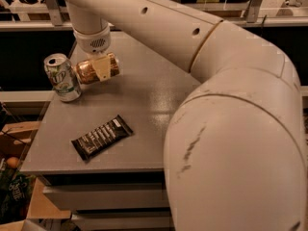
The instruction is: Move orange can near 7up can
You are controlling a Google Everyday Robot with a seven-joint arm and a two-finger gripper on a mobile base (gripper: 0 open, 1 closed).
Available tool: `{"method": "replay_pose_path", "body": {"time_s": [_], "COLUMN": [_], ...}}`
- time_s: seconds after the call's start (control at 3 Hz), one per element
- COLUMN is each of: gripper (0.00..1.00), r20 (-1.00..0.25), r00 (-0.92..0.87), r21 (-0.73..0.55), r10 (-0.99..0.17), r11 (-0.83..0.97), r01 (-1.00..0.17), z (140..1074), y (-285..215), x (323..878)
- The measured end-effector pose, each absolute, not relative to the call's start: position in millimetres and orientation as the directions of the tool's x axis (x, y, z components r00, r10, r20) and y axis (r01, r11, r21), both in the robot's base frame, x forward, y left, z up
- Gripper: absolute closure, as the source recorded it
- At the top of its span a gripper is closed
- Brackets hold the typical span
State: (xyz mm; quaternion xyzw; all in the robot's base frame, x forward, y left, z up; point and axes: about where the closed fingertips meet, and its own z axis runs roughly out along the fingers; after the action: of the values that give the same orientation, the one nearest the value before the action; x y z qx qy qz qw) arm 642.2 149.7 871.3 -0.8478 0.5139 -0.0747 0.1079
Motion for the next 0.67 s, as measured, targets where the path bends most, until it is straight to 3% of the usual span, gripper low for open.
{"method": "replay_pose_path", "body": {"time_s": [0.33,0.67], "gripper": [0.12,0.00], "r20": [0.011,0.003], "r00": [0.464,0.476], "r21": [-0.254,-0.233], "r10": [-0.886,-0.880], "r11": [-0.452,-0.463], "r01": [-0.855,-0.855], "z": [869,857], "y": [152,159], "x": [644,642]}}
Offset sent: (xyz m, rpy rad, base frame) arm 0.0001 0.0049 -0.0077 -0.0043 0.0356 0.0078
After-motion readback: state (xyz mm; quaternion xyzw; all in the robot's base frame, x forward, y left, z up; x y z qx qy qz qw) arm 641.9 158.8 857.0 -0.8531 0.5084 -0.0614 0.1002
